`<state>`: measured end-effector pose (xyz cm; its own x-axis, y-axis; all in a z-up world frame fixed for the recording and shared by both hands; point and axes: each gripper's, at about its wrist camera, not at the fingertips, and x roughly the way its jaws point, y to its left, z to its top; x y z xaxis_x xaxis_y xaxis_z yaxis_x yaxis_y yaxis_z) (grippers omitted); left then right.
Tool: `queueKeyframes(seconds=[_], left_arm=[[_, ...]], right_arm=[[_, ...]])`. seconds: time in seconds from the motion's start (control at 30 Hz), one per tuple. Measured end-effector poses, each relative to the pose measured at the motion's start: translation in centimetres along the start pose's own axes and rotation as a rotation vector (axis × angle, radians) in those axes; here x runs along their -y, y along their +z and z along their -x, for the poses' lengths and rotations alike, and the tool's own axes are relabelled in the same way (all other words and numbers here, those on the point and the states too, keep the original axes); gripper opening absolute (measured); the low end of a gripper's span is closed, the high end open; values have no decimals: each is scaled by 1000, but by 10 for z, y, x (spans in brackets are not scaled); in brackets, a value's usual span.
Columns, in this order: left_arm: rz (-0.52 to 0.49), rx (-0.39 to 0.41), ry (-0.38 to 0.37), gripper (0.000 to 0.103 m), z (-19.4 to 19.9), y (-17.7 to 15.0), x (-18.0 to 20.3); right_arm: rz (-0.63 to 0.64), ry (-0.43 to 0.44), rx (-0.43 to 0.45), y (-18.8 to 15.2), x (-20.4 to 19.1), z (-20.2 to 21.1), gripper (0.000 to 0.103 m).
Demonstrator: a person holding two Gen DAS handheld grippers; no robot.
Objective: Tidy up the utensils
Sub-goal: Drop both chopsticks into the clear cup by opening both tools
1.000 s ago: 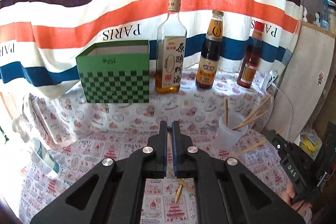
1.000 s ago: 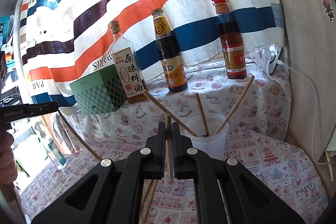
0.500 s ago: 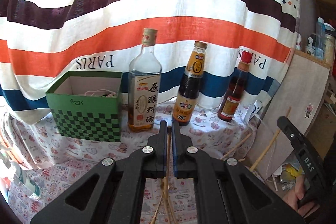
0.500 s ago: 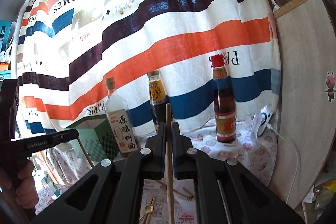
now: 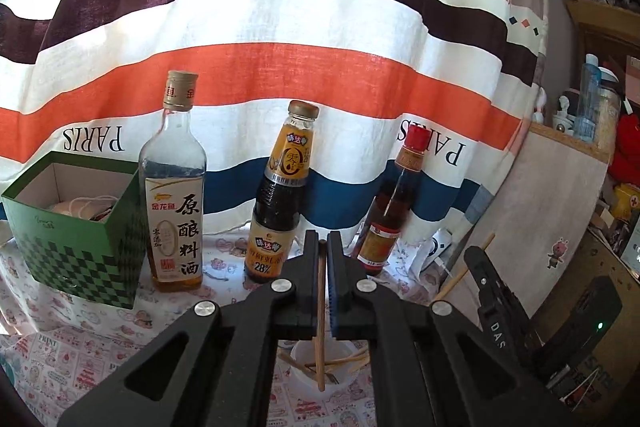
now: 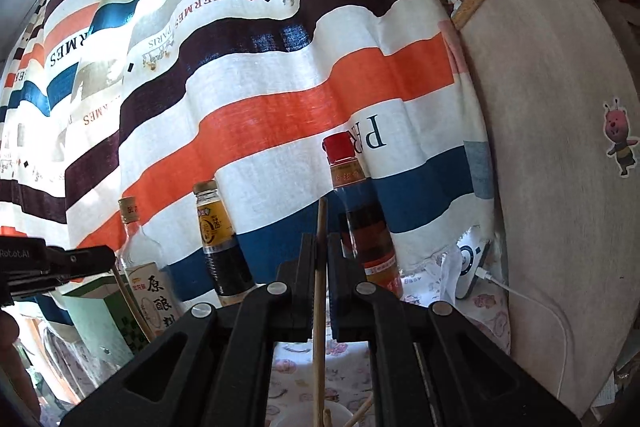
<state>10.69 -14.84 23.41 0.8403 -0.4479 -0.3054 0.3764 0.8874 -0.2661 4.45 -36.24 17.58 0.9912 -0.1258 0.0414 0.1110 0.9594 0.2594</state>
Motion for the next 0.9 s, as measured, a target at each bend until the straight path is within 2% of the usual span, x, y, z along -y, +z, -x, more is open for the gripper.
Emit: queueKeyframes(seconds=[0.1, 0.2, 0.37, 0.5, 0.57, 0.73, 0.9], left_arm=[[31, -3, -20, 3, -10, 6, 2], [19, 20, -9, 3, -16, 2, 5], [-11, -63, 29, 3, -39, -24, 4], [-74, -106, 49, 3, -49, -45, 4], [-60, -134, 37, 3, -51, -51, -1], [-114, -70, 115, 4, -40, -51, -1], [-159, -1, 181, 20, -21, -47, 4]], right_arm=[[15, -10, -48, -11, 1, -15, 6], [30, -7, -139, -19, 0, -32, 6], [91, -3, -352, -25, -7, -57, 6], [20, 60, -424, -26, 1, -61, 6], [-24, 109, -471, -27, 6, -65, 6], [-46, 121, -499, -29, 10, -67, 7], [-65, 123, -481, -21, 14, -61, 18]])
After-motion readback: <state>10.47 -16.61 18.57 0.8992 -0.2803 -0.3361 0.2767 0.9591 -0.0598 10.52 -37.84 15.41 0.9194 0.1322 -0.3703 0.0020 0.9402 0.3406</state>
